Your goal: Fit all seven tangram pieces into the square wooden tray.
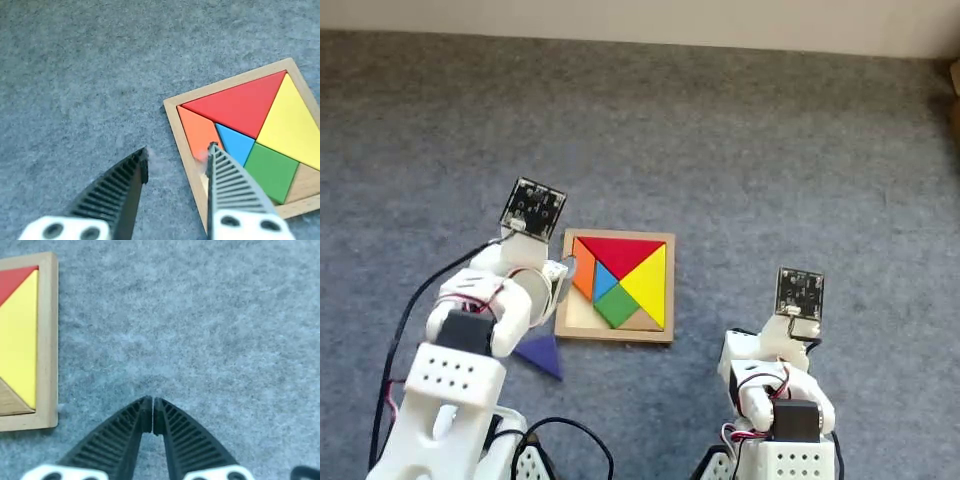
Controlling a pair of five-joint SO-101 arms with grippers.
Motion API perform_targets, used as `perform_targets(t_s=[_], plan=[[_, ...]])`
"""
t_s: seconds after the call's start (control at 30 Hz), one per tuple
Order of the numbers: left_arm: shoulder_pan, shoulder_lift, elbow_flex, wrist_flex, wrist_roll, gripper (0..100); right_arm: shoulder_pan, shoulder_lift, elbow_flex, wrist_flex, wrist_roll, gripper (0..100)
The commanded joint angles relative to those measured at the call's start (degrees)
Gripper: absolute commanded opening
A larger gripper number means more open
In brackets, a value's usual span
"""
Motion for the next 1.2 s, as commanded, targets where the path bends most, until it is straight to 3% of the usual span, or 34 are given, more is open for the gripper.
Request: perform_targets(t_s=[0.0, 0.53, 0.87, 1.17], plan=[[-0.8, -4.8, 0.7, -1.9, 0.6, 20, 0.6, -0.7, 6.8, 0.2, -0.4, 2.5], [-0.9, -27.0, 2.0, 20.8, 0.5, 20, 0.6, -0.7, 6.8, 0.2, -0.4, 2.5], [-6.6, -32.4, 3.8, 22.2, -2.2, 20, 0.6, -0.7, 6.8, 0.2, -0.4, 2.5], [-8.0, -32.2, -2.7, 30.0, -7.9, 20, 0.6, -0.7, 6.8, 0.2, -0.4, 2.5]])
